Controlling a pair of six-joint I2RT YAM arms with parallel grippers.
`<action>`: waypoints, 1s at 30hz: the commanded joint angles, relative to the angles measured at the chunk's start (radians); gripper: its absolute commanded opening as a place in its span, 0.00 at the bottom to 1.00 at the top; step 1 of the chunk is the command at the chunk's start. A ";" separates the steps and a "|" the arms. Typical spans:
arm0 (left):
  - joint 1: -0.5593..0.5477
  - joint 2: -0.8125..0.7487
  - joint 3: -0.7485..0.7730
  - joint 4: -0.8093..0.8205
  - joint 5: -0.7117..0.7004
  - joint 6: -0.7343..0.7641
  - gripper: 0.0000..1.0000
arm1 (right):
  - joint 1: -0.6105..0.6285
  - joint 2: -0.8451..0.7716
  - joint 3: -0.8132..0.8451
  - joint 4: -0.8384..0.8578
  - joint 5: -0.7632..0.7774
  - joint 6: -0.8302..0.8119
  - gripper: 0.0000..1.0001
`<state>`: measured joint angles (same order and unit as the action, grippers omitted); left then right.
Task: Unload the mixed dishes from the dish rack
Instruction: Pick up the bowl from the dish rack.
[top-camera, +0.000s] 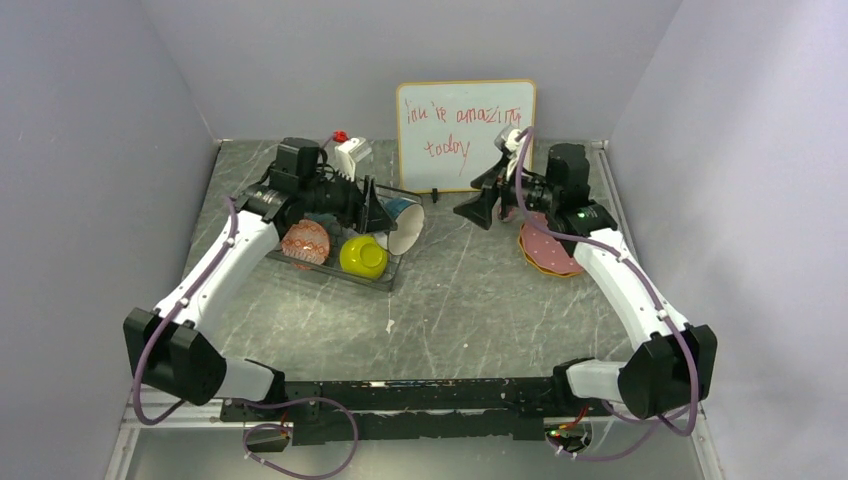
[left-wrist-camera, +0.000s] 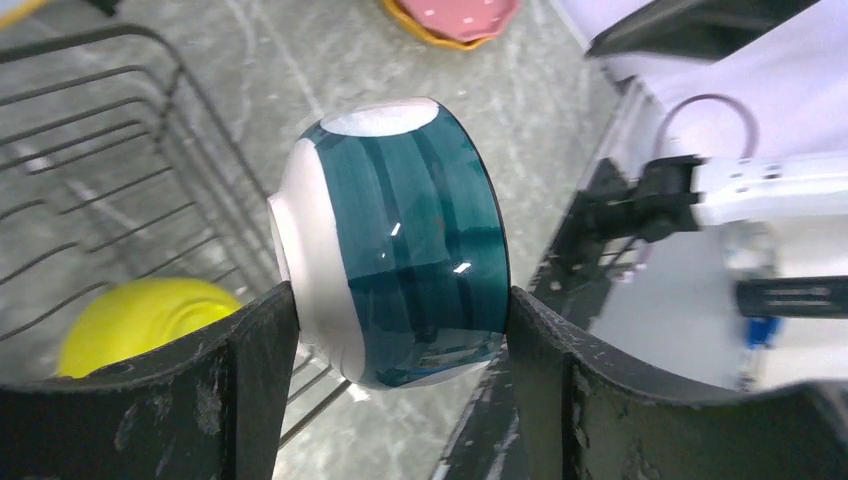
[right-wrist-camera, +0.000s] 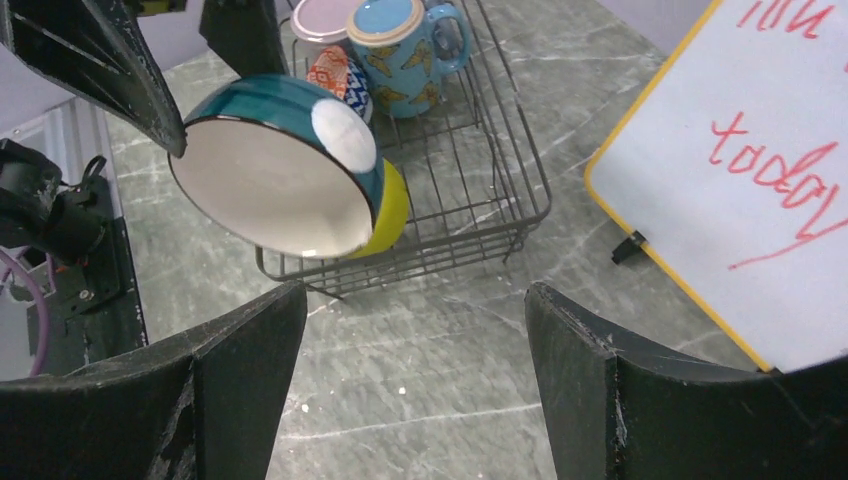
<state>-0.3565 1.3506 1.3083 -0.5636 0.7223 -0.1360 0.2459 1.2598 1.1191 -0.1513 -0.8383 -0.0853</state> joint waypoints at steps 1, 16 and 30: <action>0.005 0.022 0.029 0.200 0.256 -0.191 0.03 | 0.045 0.021 0.031 0.087 0.033 -0.020 0.83; -0.014 0.156 -0.017 0.502 0.439 -0.474 0.03 | 0.090 0.098 0.074 0.012 0.041 -0.080 0.72; -0.025 0.166 -0.058 0.534 0.447 -0.482 0.03 | 0.171 0.146 0.127 -0.069 0.168 -0.179 0.29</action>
<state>-0.3771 1.5360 1.2484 -0.1085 1.1088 -0.6086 0.4168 1.4082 1.1961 -0.2237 -0.7097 -0.2317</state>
